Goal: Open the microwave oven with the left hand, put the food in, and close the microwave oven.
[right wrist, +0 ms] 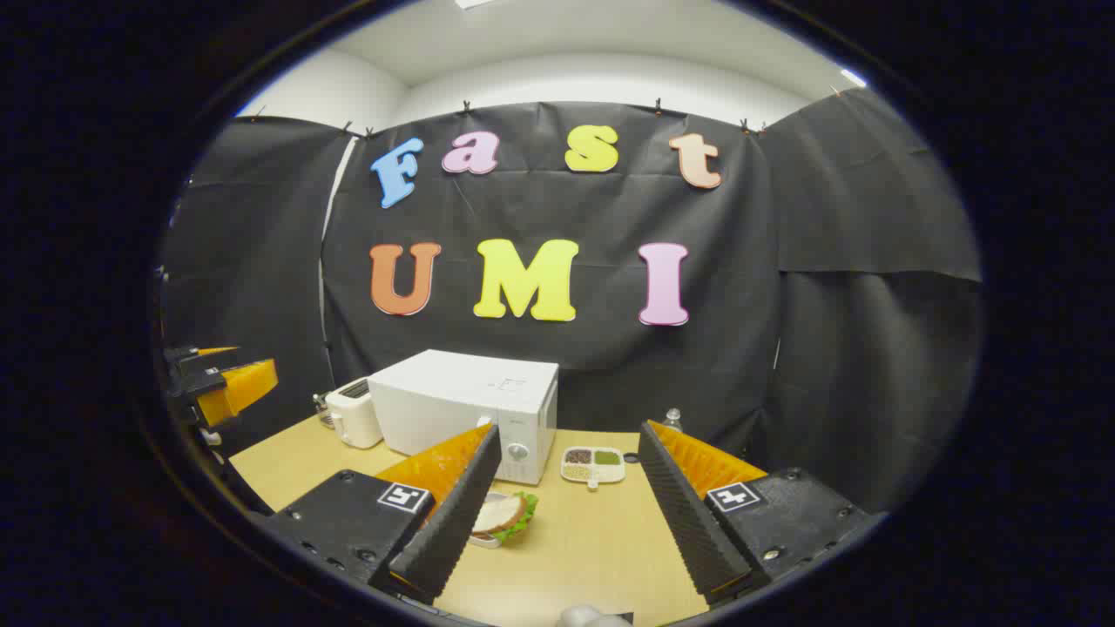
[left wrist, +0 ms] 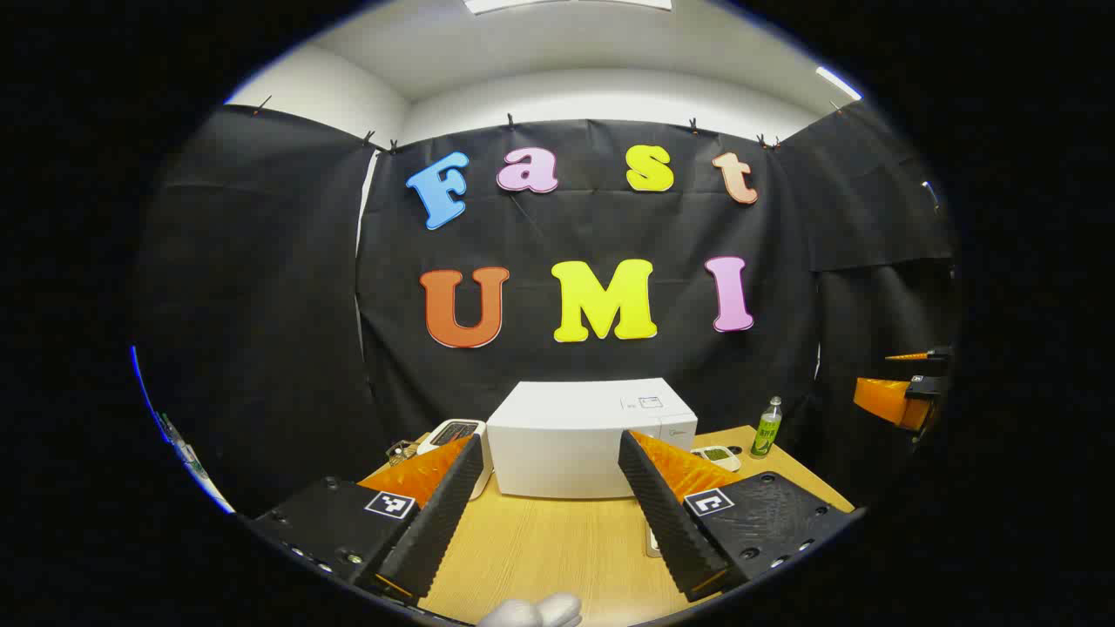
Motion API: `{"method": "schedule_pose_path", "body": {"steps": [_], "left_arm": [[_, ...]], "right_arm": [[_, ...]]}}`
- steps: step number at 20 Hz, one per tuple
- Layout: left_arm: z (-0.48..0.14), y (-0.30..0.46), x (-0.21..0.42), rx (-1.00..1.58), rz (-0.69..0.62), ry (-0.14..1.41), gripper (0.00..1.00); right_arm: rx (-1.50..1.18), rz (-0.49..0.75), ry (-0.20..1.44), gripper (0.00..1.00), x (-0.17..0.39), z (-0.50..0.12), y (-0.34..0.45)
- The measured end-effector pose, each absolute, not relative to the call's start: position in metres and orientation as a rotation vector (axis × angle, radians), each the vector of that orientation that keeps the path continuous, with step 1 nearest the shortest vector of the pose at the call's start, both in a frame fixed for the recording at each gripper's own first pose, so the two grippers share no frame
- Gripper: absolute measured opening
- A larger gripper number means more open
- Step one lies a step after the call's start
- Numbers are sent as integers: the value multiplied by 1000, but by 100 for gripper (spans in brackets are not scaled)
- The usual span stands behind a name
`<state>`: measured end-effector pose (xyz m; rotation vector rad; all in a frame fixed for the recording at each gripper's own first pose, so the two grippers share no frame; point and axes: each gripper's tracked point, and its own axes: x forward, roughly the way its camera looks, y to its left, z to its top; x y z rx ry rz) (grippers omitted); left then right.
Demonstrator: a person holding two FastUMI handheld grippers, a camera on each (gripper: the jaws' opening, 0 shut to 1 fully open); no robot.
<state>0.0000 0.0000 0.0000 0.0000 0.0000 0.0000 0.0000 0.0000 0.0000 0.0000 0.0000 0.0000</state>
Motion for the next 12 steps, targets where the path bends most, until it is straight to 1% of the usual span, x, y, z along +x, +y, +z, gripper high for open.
{"method": "schedule_pose_path", "body": {"steps": [1,2,3,7,8,9,10,11,12], "left_arm": [[2,-1,2,2,-1,-2,96],[5,-2,8,6,-2,-7,96],[7,-3,10,6,-3,-10,96],[9,-9,17,12,-10,-16,96],[8,-10,18,14,-11,-16,96],[10,-11,20,16,-12,-19,96],[11,-11,20,17,-11,-20,96],[11,-11,20,18,-9,-26,96],[10,-11,22,19,-9,-25,96]], "right_arm": [[-1,0,-1,100,2,1,-1],[-1,-4,-3,100,4,1,-2],[1,-2,-4,92,6,2,-3],[6,-14,-7,92,9,2,-9],[3,-15,-5,100,9,0,-9],[0,-17,-7,92,9,1,-9],[-4,-16,-7,92,9,1,-10],[-6,-18,-4,100,10,1,-10],[-4,-18,-4,100,11,-1,-11]]}}
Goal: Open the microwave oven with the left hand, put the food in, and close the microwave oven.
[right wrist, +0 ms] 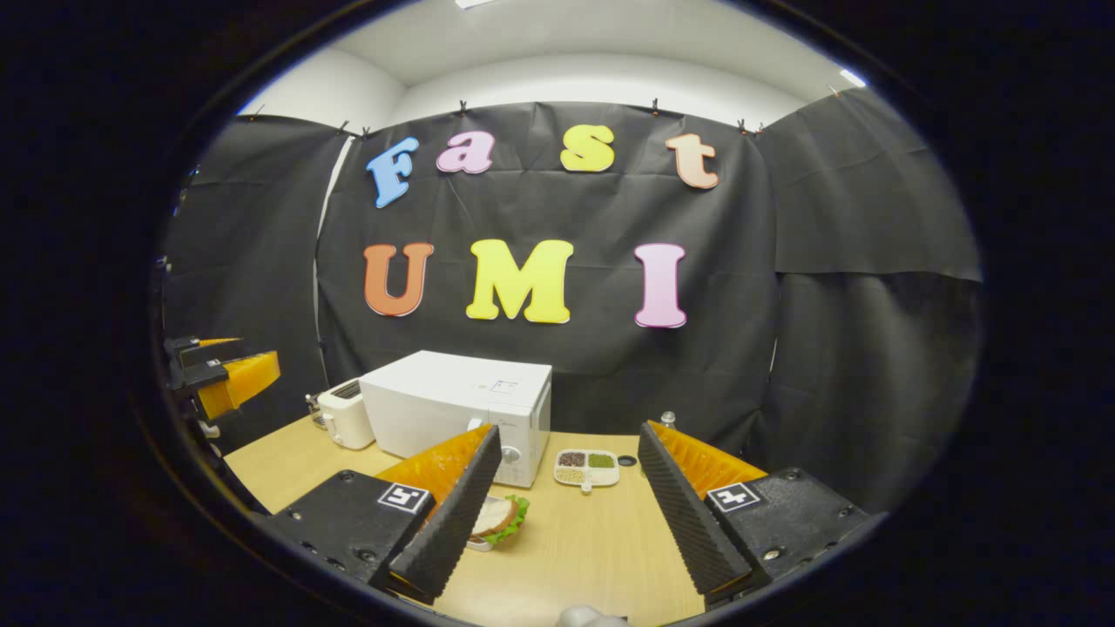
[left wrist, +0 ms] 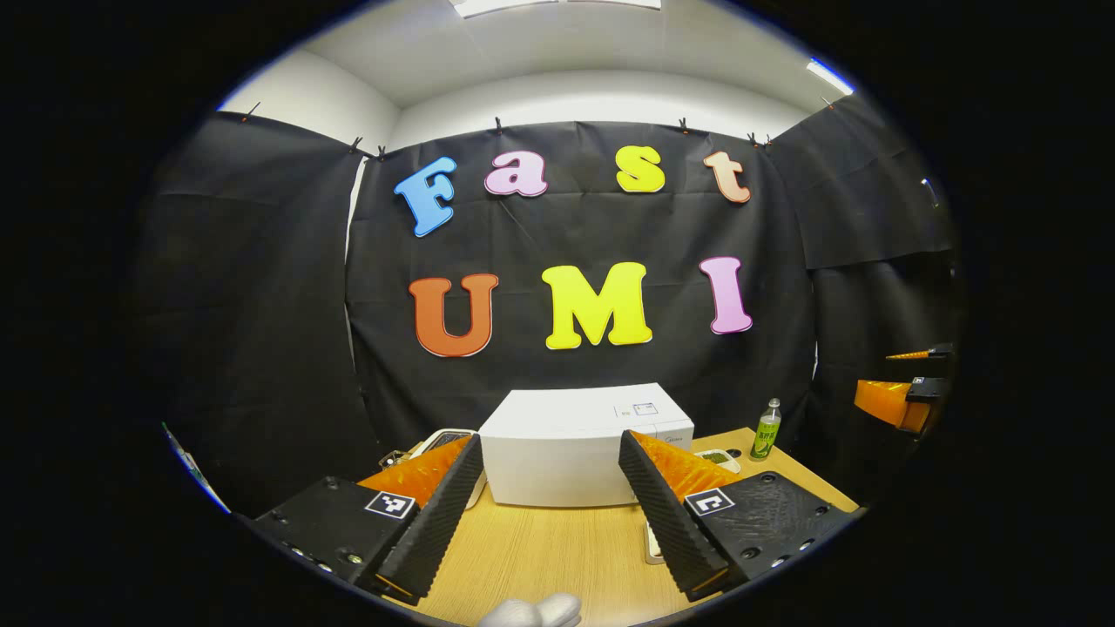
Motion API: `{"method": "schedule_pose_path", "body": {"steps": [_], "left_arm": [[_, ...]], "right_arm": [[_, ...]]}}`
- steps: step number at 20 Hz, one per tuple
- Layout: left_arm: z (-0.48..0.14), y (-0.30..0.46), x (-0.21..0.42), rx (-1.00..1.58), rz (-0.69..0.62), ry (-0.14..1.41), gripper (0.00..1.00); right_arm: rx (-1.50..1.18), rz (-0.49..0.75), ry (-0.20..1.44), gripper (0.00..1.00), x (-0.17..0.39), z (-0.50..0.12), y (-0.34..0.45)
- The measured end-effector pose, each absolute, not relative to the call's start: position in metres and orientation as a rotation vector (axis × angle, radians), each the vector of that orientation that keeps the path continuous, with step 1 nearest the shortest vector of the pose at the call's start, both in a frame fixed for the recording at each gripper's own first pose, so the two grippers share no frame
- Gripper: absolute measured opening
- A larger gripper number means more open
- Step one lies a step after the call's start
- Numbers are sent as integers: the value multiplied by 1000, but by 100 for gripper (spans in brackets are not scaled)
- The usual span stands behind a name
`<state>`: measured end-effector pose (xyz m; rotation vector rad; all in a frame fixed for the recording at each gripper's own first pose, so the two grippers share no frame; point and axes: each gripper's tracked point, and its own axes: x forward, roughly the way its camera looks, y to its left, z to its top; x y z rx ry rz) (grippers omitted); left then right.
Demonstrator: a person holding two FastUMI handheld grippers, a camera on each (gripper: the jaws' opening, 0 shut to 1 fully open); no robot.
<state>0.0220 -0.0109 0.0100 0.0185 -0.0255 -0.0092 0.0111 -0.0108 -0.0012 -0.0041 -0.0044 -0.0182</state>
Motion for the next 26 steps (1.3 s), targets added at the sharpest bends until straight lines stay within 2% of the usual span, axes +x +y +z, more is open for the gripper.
{"method": "schedule_pose_path", "body": {"steps": [1,2,3,4,5,6,7,13,14,15,17,18,19,21,22,23,24,25,26], "left_arm": [[8,-13,24,19,-11,-23,96],[5,-14,27,21,-10,-20,96],[4,-14,30,24,-6,-23,96],[2,-15,37,29,-5,-29,96],[-2,-17,45,29,-4,-30,96],[-7,-23,56,28,-16,-30,96],[-16,-31,67,28,-26,-27,96],[-75,-97,144,5,-118,4,96],[-86,-106,158,12,-121,4,96],[-99,-115,171,19,-125,20,96],[-130,-137,198,-4,-149,66,96],[-141,-146,212,-11,-157,74,96],[-154,-154,225,-12,-158,95,96],[-171,-166,254,11,-157,96,96],[-180,-167,268,23,-149,108,89],[-187,-170,281,22,-142,97,96],[-194,-174,293,10,-148,107,95],[-199,-176,302,-1,-145,116,93],[-201,-177,310,-8,-141,115,89]], "right_arm": [[-2,-20,0,100,12,-1,-11],[2,-19,1,92,12,-2,-13],[5,-19,3,93,12,-2,-14],[14,-18,3,100,14,-3,-15],[22,-18,3,93,14,-2,-17],[24,-25,5,93,14,-2,-21],[25,-35,9,100,14,-2,-26],[5,-90,23,100,15,-1,-45],[-3,-102,32,92,14,-2,-48],[-4,-111,34,100,14,-2,-51],[1,-133,46,100,13,-4,-57],[-1,-145,53,93,13,-5,-61],[-8,-161,60,92,12,-6,-66],[-25,-183,79,92,12,-13,-73],[-29,-193,93,92,12,-16,-77],[-31,-201,106,100,12,-20,-80],[-33,-210,117,100,11,-24,-82],[-37,-216,129,93,10,-27,-85],[-38,-223,137,100,9,-31,-86]]}}
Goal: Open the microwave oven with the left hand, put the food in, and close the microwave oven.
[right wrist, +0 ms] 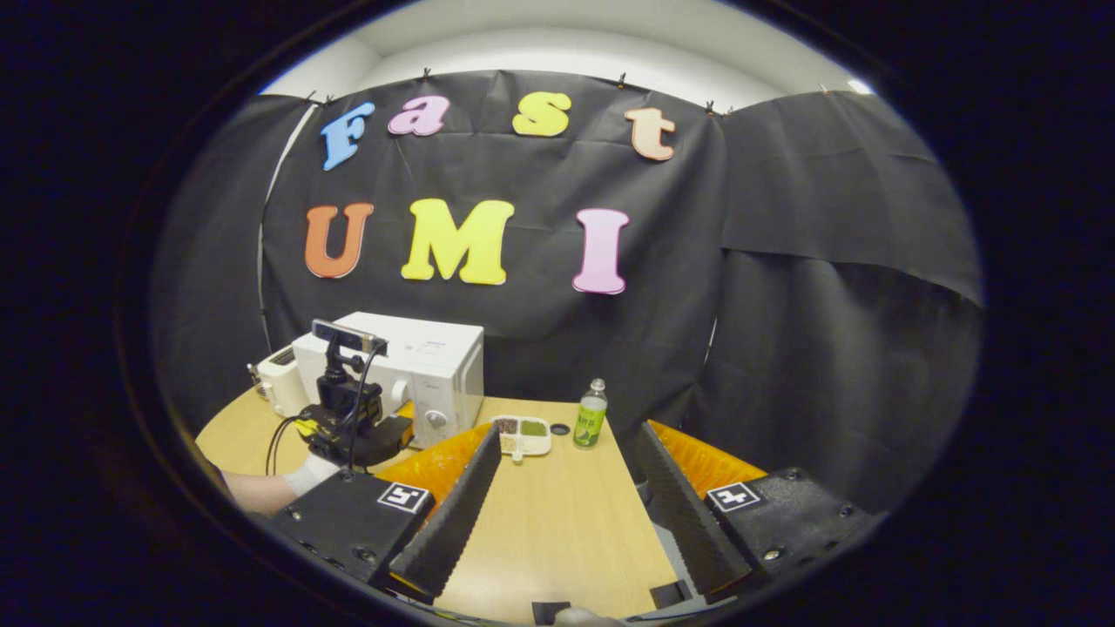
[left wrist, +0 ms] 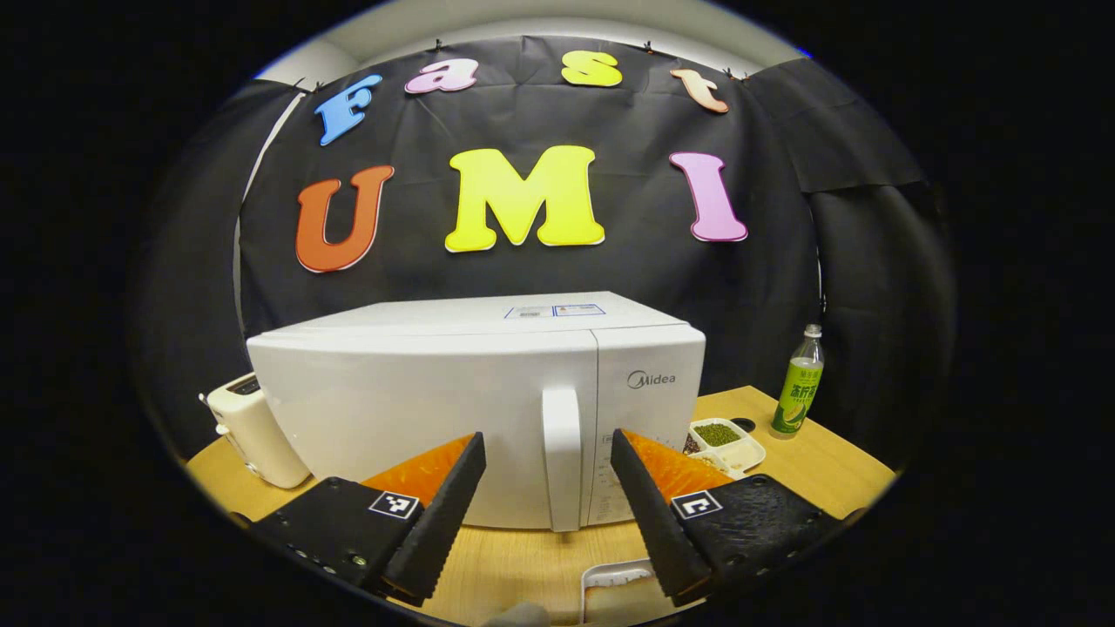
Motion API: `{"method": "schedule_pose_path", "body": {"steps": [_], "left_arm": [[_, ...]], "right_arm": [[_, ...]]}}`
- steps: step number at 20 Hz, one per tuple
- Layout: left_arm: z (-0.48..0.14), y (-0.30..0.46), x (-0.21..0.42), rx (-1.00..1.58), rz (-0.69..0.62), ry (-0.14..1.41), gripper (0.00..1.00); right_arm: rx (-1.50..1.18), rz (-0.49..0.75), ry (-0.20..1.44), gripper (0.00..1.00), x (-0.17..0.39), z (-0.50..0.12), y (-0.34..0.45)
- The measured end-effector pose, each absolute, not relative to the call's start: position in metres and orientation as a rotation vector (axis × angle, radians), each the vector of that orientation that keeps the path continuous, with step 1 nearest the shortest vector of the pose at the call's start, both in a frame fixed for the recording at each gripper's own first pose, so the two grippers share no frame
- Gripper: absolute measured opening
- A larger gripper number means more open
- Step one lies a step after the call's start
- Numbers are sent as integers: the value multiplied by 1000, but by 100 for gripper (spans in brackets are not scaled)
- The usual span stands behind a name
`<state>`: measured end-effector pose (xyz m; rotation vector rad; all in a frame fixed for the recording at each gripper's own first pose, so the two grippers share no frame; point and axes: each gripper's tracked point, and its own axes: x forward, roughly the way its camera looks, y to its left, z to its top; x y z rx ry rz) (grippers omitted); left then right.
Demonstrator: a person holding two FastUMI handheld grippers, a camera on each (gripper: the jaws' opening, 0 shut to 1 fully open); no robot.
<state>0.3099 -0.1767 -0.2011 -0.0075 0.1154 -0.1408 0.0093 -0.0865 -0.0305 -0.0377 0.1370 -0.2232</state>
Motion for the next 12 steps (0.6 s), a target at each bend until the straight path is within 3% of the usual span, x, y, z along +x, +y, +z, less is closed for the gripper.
{"method": "schedule_pose_path", "body": {"steps": [1,2,3,4,5,6,7,8,9,10,11,12], "left_arm": [[-199,-174,316,-7,-126,99,71],[-198,-174,320,4,-126,92,62],[-199,-178,322,-5,-151,101,63],[-200,-188,324,-29,-197,106,47],[-200,-188,319,-43,-204,106,27],[-200,-187,317,-45,-207,112,26],[-200,-185,318,-62,-216,122,24],[-199,-186,318,-82,-229,129,23],[-200,-185,318,-92,-234,140,18],[-201,-186,317,-93,-229,141,18],[-201,-185,318,-75,-225,147,8],[-203,-186,318,-70,-228,152,8]], "right_arm": [[-37,-226,141,100,8,-32,-87],[-39,-228,150,93,7,-35,-88],[-44,-226,156,93,7,-37,-88],[-49,-224,161,93,6,-38,-88],[-51,-226,159,100,5,-36,-89],[-49,-227,154,100,4,-33,-90],[-47,-225,151,93,3,-31,-89],[-50,-222,146,100,2,-30,-89],[-55,-223,137,100,0,-26,-88],[-58,-220,130,93,-1,-23,-87],[-58,-216,123,100,-1,-21,-86],[-61,-212,120,93,-2,-20,-84]]}}
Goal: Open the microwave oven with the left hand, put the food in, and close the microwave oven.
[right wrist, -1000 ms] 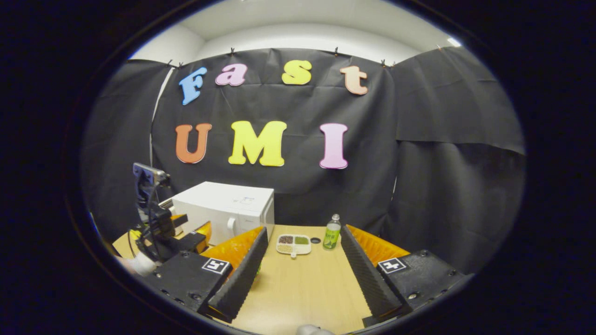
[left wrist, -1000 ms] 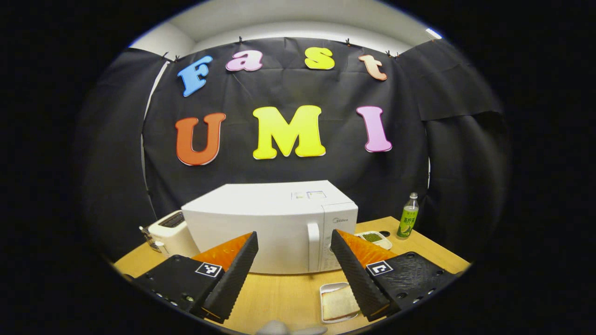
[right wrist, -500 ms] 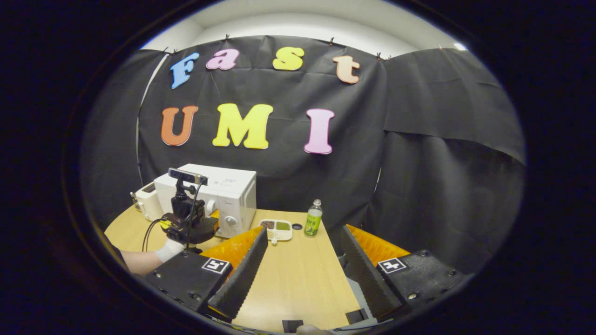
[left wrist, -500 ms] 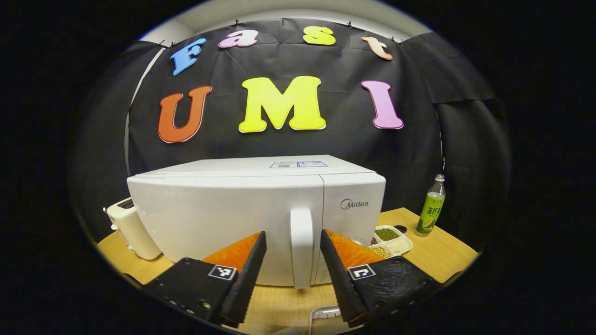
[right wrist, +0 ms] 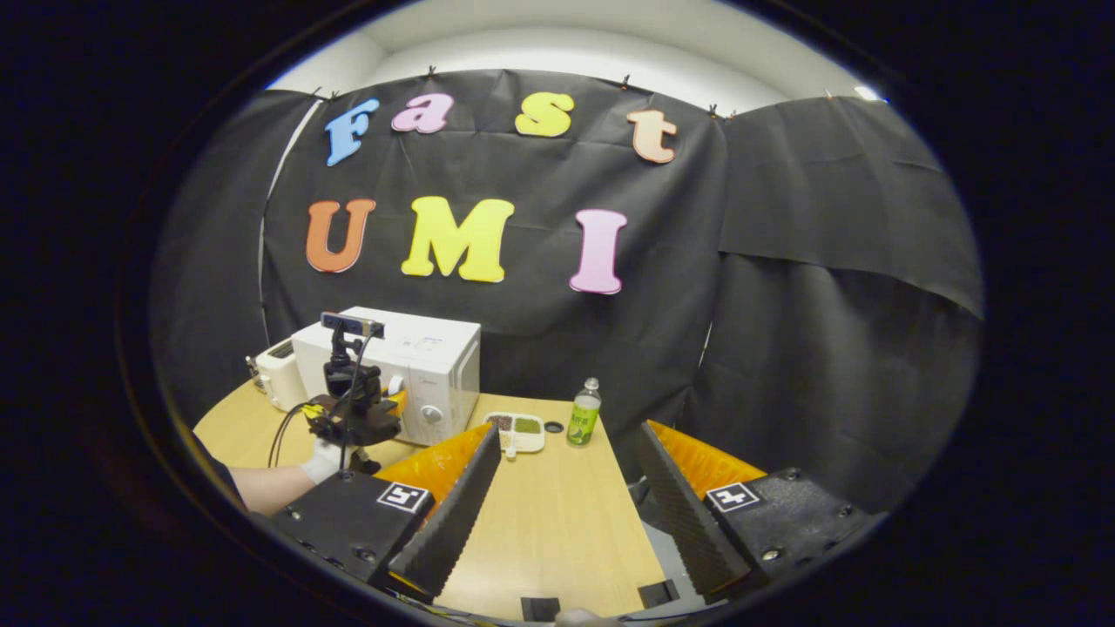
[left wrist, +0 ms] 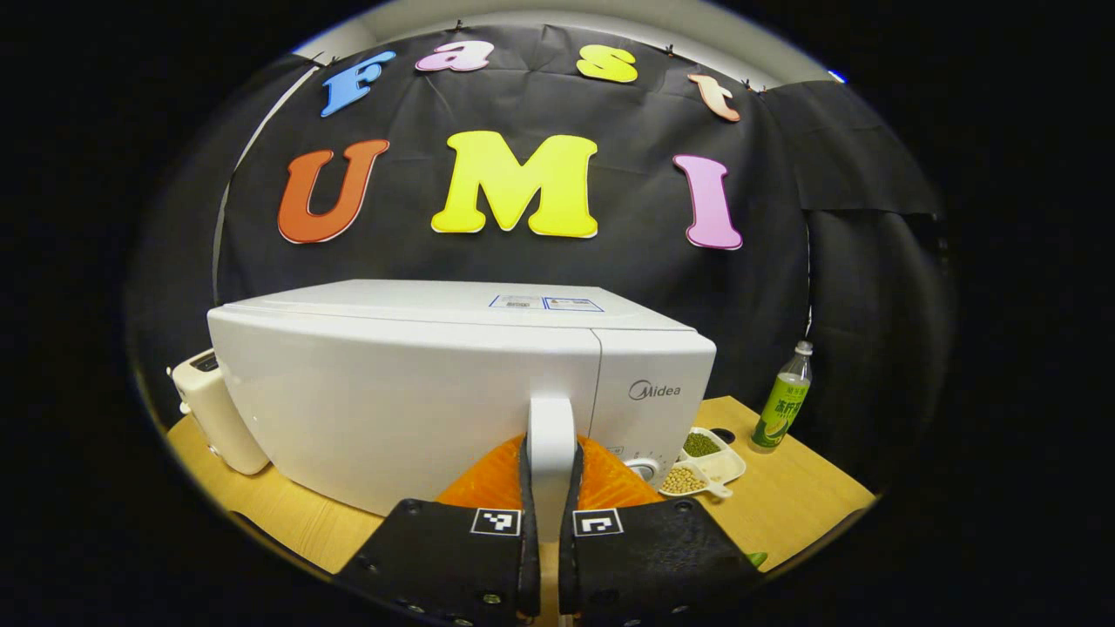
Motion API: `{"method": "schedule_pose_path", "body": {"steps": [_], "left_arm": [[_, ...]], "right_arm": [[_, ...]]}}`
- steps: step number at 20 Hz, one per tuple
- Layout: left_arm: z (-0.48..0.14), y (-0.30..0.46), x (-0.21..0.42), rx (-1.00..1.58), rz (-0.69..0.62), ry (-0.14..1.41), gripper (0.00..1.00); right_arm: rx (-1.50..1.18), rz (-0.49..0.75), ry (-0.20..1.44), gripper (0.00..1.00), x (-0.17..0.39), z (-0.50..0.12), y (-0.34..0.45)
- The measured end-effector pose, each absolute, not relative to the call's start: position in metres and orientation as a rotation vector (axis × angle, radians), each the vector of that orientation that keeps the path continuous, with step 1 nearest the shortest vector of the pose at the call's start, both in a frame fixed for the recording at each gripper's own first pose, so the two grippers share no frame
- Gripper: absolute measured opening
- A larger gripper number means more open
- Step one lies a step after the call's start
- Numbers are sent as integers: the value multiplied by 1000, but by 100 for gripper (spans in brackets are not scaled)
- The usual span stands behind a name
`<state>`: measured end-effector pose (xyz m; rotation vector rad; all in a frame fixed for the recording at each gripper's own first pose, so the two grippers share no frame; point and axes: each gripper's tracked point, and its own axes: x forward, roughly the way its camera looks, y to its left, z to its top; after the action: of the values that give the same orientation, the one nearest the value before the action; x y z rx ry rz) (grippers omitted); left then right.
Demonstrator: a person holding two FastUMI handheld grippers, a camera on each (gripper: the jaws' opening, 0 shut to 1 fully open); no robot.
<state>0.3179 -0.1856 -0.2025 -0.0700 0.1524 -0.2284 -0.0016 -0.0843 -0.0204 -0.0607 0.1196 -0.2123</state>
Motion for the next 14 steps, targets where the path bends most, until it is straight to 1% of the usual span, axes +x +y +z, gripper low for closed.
{"method": "schedule_pose_path", "body": {"steps": [1,2,3,4,5,10,12,14], "left_arm": [[-200,-185,315,-74,-235,156,0],[-201,-185,314,-84,-243,161,4],[-204,-183,307,-80,-246,175,4],[-203,-180,294,-62,-255,160,4],[-199,-175,282,-39,-268,136,4],[-207,-142,218,-47,-319,140,4],[-210,-126,197,-36,-318,149,10],[-213,-110,182,-23,-302,165,20]], "right_arm": [[-62,-207,120,93,-2,-20,-82],[-65,-200,117,93,-1,-20,-80],[-68,-191,111,93,-1,-18,-77],[-73,-183,108,99,-1,-16,-75],[-75,-175,102,99,1,-15,-73],[-88,-125,73,99,2,-8,-57],[-87,-108,73,99,0,-13,-50],[-74,-86,82,99,-4,-19,-40]]}}
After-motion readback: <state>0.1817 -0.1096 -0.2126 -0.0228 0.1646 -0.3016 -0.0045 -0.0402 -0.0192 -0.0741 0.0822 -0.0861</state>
